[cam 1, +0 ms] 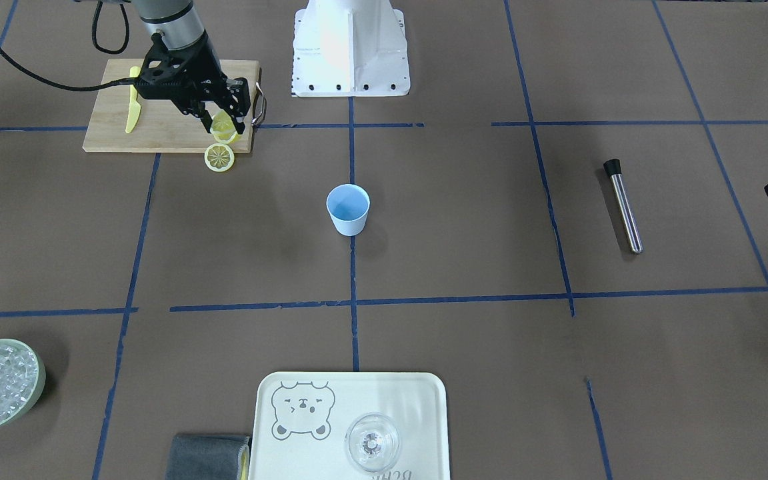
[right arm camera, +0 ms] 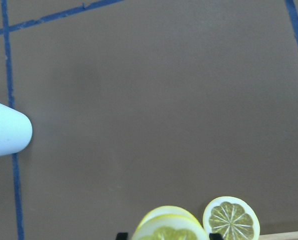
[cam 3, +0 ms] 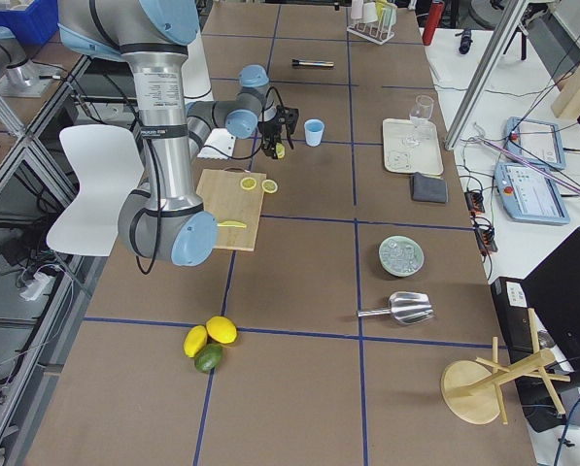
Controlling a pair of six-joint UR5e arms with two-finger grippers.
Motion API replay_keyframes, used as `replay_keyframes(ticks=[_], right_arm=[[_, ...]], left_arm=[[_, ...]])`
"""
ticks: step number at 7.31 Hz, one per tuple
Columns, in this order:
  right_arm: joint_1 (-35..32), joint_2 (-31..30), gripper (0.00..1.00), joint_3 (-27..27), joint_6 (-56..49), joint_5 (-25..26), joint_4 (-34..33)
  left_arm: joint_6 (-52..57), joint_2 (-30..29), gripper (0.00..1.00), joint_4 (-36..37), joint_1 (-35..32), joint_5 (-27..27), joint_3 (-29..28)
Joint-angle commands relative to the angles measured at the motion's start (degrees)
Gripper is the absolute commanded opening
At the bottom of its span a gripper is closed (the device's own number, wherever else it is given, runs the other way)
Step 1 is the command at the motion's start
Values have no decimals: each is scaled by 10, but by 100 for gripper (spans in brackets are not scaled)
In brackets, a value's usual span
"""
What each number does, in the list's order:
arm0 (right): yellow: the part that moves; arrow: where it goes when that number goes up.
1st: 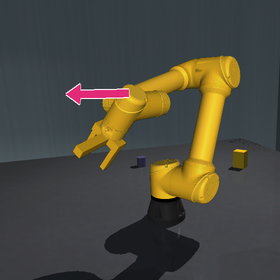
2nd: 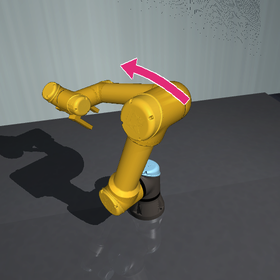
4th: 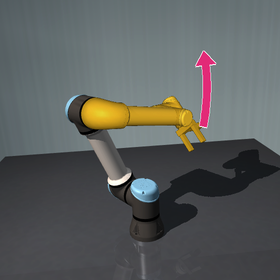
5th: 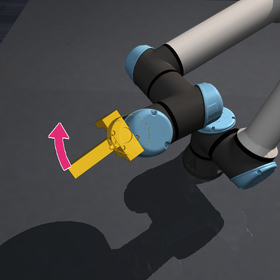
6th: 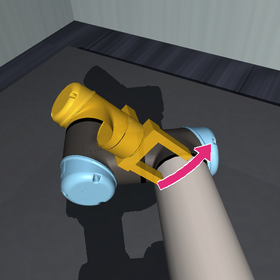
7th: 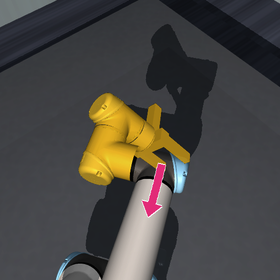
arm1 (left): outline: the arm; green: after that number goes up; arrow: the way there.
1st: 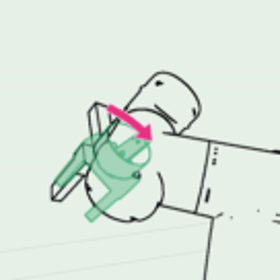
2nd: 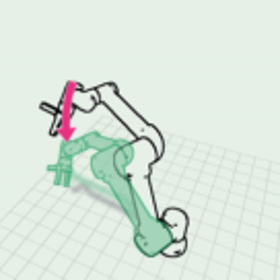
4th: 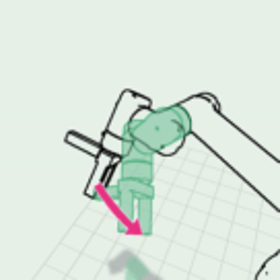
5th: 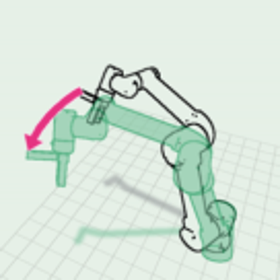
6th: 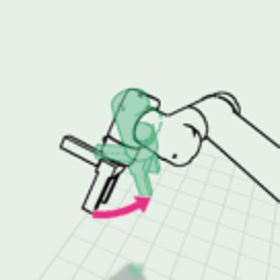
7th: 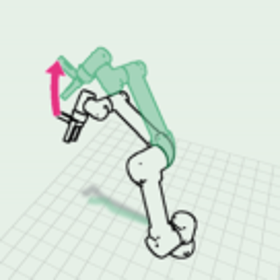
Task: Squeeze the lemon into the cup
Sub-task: 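Carry the lemon slice with the right gripper over the blue cup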
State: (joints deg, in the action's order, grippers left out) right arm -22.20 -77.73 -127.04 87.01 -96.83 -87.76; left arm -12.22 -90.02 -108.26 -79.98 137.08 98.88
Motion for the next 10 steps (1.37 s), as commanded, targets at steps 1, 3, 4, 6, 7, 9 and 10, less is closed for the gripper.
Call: replay_keyframes(ticks=[1,3,4,6,7,9,10], right_arm=[[-5,94,61,10,-3,1,-87],[-29,177,60,83,-4,6,-88],[-39,214,60,124,-10,6,-88],[-62,286,60,206,-10,2,-85],[-65,315,61,250,-12,2,-80],[-64,350,61,310,-21,1,-80],[-62,350,61,310,-21,-5,-80]], left_arm=[[0,0,100,0,0,0,-1],[0,1,100,0,0,0,0],[0,1,100,0,0,0,-1],[0,1,100,0,0,0,0],[0,1,100,0,0,0,0],[0,2,100,0,0,0,1],[0,3,100,0,0,0,1]])
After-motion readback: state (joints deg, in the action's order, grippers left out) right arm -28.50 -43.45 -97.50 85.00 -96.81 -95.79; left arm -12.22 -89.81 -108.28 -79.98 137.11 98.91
